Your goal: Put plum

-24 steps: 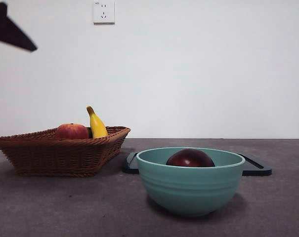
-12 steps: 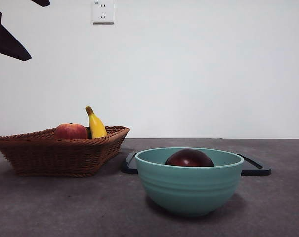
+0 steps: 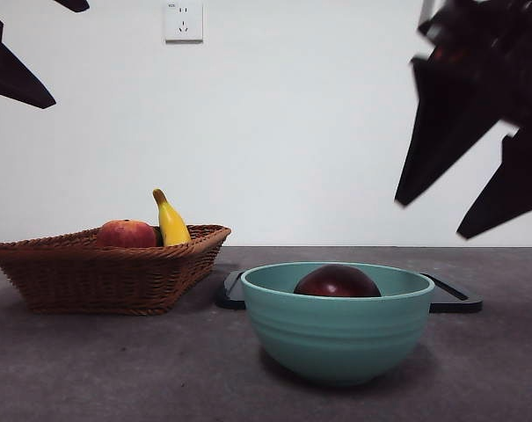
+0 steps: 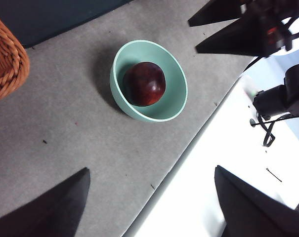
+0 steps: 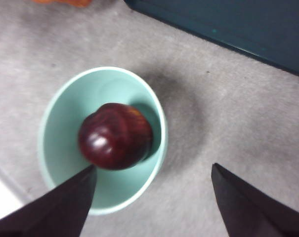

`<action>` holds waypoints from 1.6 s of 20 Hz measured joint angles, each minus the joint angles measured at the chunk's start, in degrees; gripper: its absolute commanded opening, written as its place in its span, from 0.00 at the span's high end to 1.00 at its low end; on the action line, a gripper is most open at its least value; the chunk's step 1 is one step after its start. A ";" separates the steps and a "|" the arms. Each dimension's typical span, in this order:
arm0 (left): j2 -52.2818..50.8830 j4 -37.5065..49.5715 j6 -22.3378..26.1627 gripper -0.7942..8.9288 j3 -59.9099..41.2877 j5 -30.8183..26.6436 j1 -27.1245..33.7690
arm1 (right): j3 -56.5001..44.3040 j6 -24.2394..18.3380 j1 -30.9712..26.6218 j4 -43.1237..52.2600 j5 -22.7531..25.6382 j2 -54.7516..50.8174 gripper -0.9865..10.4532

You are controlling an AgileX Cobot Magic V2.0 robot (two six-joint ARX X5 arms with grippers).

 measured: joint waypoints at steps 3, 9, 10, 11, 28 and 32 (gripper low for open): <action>0.00 0.02 0.00 0.50 0.00 0.00 0.00 | -0.09 0.35 1.95 3.58 2.16 4.42 0.66; 0.00 0.02 0.00 0.50 0.00 0.00 0.00 | -0.09 0.72 3.17 9.38 4.98 11.50 0.75; 0.00 0.02 0.00 0.50 0.00 0.00 0.00 | -0.11 0.81 3.17 9.73 4.98 12.13 0.75; 0.00 0.02 0.00 0.50 0.00 0.00 0.00 | -0.09 0.81 3.19 9.88 4.98 12.66 0.76; 0.00 0.39 0.00 0.50 0.00 0.00 0.00 | 1.66 1.70 3.56 10.14 2.40 13.14 0.91; 0.00 0.39 0.00 0.50 0.00 0.00 0.02 | 7.06 1.75 0.98 9.40 3.39 13.00 0.91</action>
